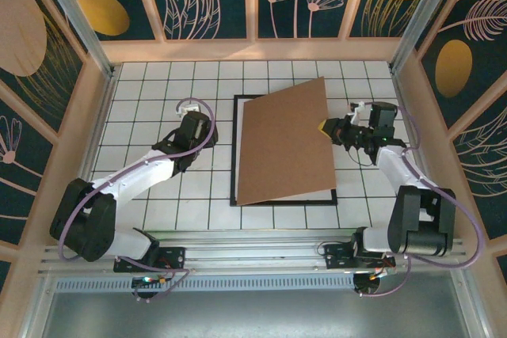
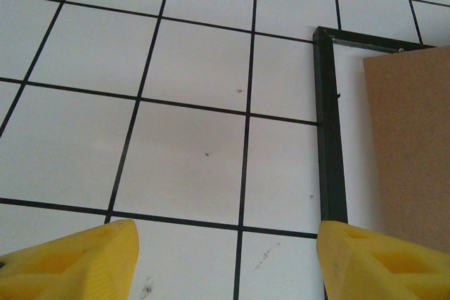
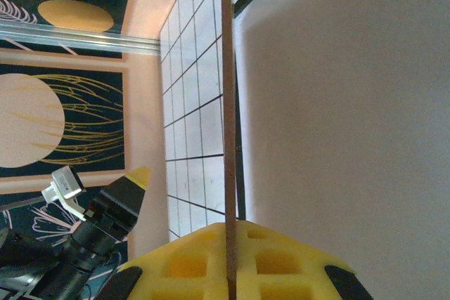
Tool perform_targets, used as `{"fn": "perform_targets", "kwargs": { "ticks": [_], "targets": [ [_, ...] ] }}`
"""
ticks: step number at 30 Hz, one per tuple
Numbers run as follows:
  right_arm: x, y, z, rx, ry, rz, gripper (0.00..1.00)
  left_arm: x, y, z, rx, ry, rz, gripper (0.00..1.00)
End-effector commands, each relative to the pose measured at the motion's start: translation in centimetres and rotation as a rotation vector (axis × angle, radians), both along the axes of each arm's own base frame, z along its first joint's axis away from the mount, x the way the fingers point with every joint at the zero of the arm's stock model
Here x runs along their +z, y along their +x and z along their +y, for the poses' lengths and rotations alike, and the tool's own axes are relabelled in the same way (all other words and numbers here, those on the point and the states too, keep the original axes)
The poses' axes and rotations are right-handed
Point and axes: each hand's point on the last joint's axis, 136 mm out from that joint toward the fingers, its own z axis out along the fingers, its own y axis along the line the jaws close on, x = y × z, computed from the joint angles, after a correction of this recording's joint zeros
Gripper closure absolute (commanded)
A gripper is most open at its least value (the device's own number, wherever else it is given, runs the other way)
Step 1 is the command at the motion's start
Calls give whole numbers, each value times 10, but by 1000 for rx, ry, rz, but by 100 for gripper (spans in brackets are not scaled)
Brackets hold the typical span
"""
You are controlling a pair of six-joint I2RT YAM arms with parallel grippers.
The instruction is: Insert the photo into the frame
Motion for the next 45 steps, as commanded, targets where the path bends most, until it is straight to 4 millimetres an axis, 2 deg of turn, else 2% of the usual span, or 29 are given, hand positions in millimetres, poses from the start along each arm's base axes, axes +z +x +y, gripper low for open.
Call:
{"fn": "perform_targets", "kwargs": {
  "ticks": [1,9,24,36,45],
  "targets": [
    [13,5,7,65,16,-91,100,-4,-1,-2,0,-24,3,31],
    [2,13,10,78,30,-97,100,-5,-1,-5,-12,-31,5,31],
    [-6,28,14,84,42,-155,100,-12,0,-11,-32,-50,27,30],
    [-26,33,12,60,23,-167,100,-13,4,-20,-54,-79,40,30],
    [-20,38,7,48,37,-188,100,-17,3,-24,-64,-92,54,30]
  ]
}}
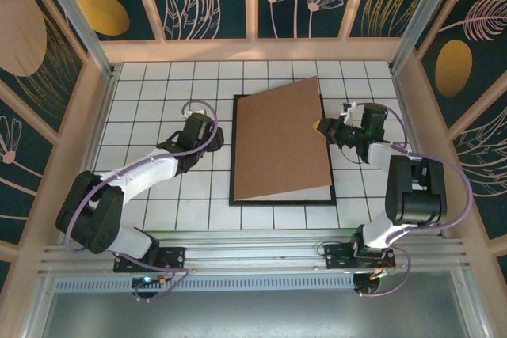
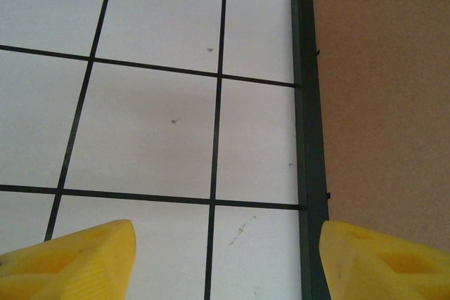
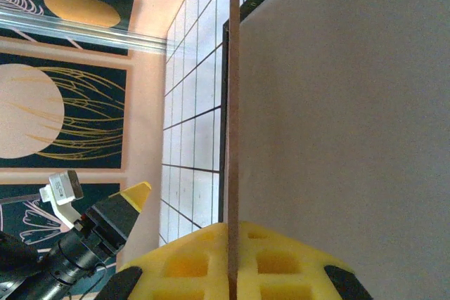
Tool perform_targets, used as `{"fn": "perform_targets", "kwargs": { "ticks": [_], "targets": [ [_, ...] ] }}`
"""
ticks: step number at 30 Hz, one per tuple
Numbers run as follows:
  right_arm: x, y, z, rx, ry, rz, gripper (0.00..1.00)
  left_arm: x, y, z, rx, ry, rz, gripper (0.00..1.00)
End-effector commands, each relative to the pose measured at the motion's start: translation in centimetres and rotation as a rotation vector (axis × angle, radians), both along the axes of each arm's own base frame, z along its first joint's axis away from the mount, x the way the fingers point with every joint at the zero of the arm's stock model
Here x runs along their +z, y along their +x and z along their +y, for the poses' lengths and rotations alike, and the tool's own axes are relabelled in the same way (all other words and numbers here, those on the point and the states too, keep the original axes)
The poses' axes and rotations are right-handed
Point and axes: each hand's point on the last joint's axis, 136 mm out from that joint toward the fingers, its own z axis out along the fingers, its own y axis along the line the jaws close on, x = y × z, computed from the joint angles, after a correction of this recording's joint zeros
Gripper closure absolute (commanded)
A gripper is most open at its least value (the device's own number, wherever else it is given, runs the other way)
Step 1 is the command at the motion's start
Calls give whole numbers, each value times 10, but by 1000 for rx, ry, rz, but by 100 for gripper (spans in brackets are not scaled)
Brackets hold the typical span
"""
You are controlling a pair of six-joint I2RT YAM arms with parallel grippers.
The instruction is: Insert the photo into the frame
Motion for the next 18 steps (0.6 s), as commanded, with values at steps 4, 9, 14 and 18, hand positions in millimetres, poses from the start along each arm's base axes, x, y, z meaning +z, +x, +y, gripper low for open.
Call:
{"fn": "perform_targets", "kwargs": {
  "ticks": [4,9,14,18],
  "targets": [
    [15,8,-5,-1,13,-106,100,4,5,-7,-1,-41,-15,30],
    [8,8,-5,-8,7,-90,100,1,4,-7,-1,-45,-7,30],
    [-8,2,0,-6,0,-55,99,-1,4,-8,-4,-51,-3,29],
    [-20,1,0,-21,-18,-31,88,-2,4,-10,-13,-56,3,29]
  ]
}}
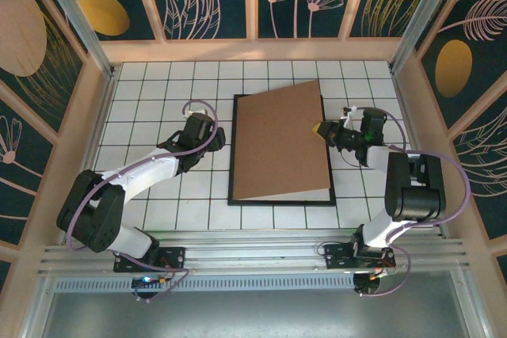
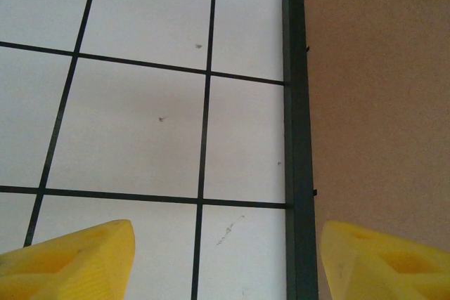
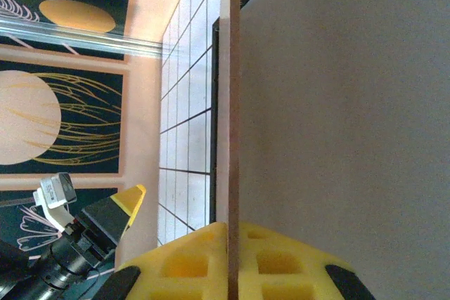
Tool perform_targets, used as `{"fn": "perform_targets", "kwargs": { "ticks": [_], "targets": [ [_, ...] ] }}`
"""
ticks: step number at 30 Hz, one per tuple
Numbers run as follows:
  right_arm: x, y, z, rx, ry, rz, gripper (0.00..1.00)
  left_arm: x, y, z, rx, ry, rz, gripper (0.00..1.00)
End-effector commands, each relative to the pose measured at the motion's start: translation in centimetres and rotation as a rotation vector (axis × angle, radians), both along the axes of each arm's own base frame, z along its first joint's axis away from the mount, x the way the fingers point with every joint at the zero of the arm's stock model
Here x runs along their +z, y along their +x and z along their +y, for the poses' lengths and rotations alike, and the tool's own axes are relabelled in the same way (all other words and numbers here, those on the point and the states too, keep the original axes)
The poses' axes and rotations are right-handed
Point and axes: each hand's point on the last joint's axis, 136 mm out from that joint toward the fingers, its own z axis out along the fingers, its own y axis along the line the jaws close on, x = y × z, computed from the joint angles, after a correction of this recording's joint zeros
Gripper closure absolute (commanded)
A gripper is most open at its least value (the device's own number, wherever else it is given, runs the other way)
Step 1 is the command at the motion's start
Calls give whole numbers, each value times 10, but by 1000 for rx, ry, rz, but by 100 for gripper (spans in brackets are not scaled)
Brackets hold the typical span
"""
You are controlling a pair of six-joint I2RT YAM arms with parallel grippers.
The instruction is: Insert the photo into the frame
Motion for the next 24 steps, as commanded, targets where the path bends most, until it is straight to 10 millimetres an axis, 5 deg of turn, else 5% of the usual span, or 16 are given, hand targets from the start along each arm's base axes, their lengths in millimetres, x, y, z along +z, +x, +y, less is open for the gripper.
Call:
{"fn": "perform_targets", "kwargs": {
  "ticks": [1,12,24],
  "targets": [
    [-5,3,3,-1,-30,-38,85,0,3,-6,-7,-30,-3,29],
    [-52,13,-17,-70,-401,76,45,-7,-1,-40,-114,-191,37,23],
    [-37,21,-61,-172,-709,60,34,-13,13,-58,-146,-238,40,13]
  ]
}}
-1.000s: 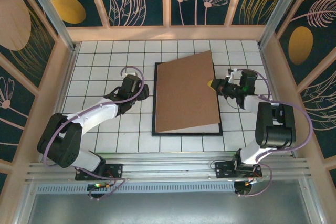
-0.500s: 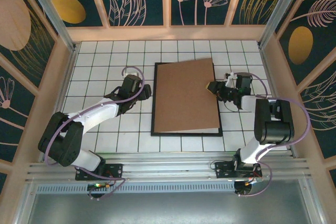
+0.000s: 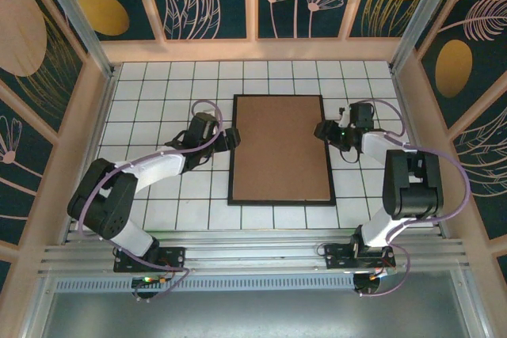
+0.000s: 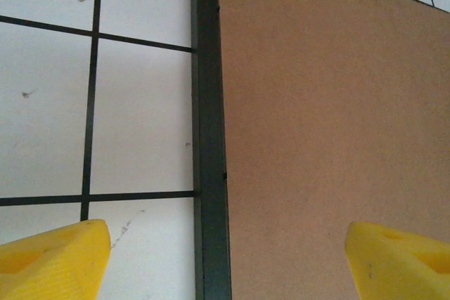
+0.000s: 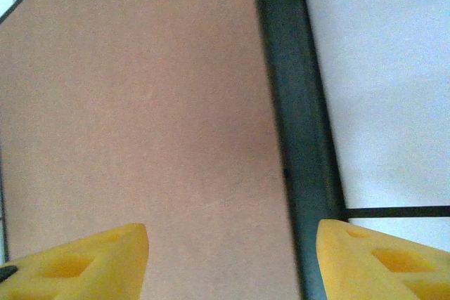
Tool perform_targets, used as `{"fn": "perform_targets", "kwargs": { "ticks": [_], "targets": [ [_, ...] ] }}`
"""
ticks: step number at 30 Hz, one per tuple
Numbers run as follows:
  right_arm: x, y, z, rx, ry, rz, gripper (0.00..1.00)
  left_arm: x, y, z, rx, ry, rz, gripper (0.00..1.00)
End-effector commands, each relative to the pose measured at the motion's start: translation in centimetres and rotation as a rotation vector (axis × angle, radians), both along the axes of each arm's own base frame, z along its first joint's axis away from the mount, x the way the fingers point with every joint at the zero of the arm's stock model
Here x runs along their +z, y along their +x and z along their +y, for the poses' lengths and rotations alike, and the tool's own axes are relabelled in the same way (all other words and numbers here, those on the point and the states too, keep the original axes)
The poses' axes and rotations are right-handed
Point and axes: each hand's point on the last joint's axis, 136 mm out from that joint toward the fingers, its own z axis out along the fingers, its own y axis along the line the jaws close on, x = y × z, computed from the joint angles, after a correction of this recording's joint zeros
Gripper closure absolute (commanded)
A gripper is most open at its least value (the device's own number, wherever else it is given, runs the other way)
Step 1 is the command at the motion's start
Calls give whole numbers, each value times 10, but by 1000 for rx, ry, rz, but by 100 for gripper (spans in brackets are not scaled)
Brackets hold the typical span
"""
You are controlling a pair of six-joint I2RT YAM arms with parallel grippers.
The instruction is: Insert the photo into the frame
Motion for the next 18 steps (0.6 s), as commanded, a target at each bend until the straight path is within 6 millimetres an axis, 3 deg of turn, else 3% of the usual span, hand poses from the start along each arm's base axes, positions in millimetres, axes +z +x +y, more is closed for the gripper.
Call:
{"fn": "perform_targets", "kwargs": {
  "ticks": [1,7,12,18],
  "targets": [
    [16,7,-23,-45,-148,-48,34,2,12,-12,-15,-32,-10,13],
    [0,15,-22,-63,-139,-33,24,-27,29,-21,-12,8,51,13],
    [-6,15,-10,-30,-85,-31,24,-34,42,-22,3,44,52,13],
    [-12,10,10,19,3,-19,24,-51,44,-40,-55,4,103,13]
  ]
}}
